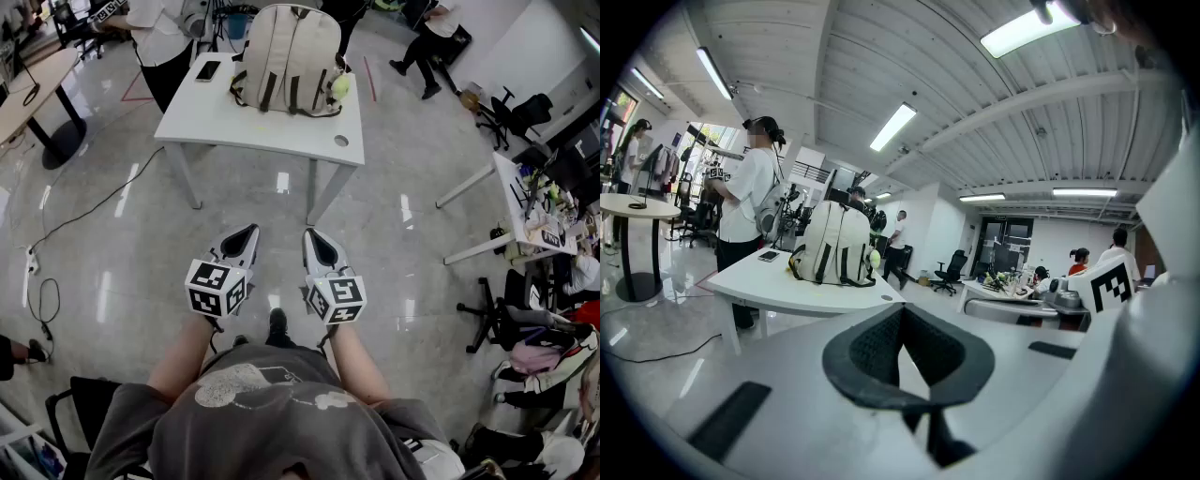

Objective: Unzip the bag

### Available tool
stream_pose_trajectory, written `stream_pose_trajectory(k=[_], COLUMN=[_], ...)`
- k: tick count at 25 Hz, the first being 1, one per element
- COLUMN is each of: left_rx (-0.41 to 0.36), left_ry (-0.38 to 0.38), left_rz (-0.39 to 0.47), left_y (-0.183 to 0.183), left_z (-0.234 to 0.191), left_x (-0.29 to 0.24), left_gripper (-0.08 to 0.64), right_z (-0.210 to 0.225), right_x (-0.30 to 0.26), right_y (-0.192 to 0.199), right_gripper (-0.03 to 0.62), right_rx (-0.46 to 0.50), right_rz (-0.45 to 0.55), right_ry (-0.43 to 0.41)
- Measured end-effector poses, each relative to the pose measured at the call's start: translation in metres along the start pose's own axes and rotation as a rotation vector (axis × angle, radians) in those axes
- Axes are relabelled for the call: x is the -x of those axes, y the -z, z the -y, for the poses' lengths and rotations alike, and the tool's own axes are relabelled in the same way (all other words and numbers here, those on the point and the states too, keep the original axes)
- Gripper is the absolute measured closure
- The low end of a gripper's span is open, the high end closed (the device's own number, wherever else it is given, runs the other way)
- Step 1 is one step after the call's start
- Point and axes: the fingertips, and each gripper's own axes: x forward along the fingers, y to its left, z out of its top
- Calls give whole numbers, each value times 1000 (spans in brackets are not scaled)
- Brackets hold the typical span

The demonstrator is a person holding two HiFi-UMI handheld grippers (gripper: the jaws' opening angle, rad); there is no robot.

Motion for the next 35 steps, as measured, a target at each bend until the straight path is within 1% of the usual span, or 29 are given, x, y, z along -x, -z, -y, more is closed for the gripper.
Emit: stream_pose_trajectory(k=[5,6,9,11,17,23,25,27,30,32,35], left_rx=[-23,-10,77,85,17,-21,-23,-31,-65,-96,-181], left_ry=[5,4,11,7,-16,-41,-67,-108,-173,-209,-257], left_rz=[-14,-15,-5,-1,-4,-15,-14,-9,0,-13,-59], left_y=[-1,-1,-3,-5,-12,-13,-15,-16,-17,-15,-12], left_z=[4,3,1,0,4,5,-2,-12,-24,-28,-32], left_x=[-10,-12,-18,-24,-44,-63,-69,-75,-85,-92,-105], left_gripper=[555,555,555,555,555,555,555,555,555,555,554], right_z=[9,11,20,28,46,68,76,86,102,112,125], right_x=[-3,-3,-3,-4,-9,-25,-33,-42,-52,-57,-68], right_y=[-2,-2,-1,-1,-6,-11,-15,-15,-11,-9,-11], right_gripper=[595,595,594,595,595,595,594,594,594,594,594], right_rx=[-4,-7,-16,-20,-21,-35,-45,-58,-76,-87,-99], right_rz=[1,0,-3,-2,3,14,27,31,22,14,6], right_ry=[4,4,8,15,7,-17,-22,-30,-42,-47,-57])
